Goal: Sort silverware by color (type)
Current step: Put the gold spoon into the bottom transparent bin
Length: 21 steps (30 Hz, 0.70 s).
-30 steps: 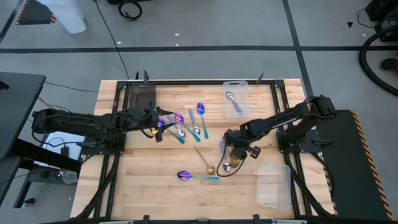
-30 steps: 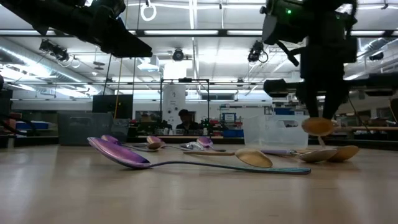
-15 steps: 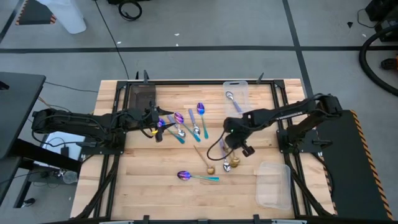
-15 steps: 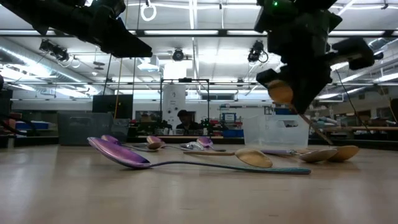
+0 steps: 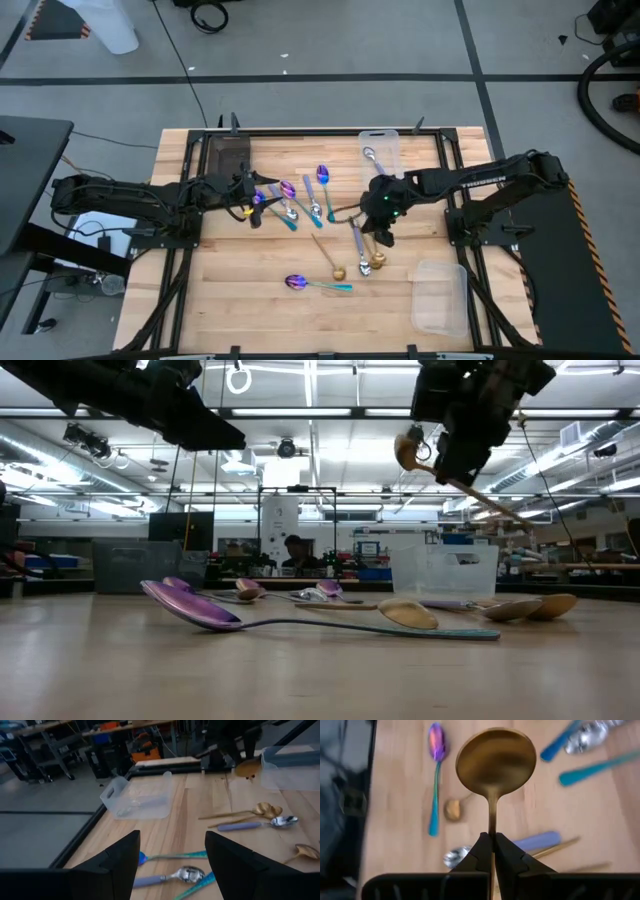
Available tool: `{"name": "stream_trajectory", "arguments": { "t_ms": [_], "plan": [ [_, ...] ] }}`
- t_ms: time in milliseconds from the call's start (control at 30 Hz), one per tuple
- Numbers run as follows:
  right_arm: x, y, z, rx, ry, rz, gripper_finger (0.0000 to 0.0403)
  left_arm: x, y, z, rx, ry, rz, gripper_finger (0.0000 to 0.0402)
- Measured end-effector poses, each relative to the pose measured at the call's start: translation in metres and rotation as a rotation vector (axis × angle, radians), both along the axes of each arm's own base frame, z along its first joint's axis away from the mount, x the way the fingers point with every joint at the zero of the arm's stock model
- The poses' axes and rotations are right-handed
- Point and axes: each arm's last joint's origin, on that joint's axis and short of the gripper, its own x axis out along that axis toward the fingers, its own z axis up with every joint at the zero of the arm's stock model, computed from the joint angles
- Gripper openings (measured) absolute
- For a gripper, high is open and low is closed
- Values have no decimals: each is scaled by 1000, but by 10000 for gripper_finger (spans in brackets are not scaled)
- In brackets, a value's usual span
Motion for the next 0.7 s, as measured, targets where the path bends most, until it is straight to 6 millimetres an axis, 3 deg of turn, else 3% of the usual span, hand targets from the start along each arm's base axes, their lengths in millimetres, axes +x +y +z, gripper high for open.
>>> {"name": "stream_trajectory", "arguments": {
  "t_ms": [267, 700],
  "plan": [
    [-1, 12, 1, 298, 141, -294, 12, 2, 0, 11, 70, -98, -10, 231],
    [-13, 68, 3, 506, 311, -495, 12, 2, 0, 17, 149, -137, -18, 231]
  ]
}}
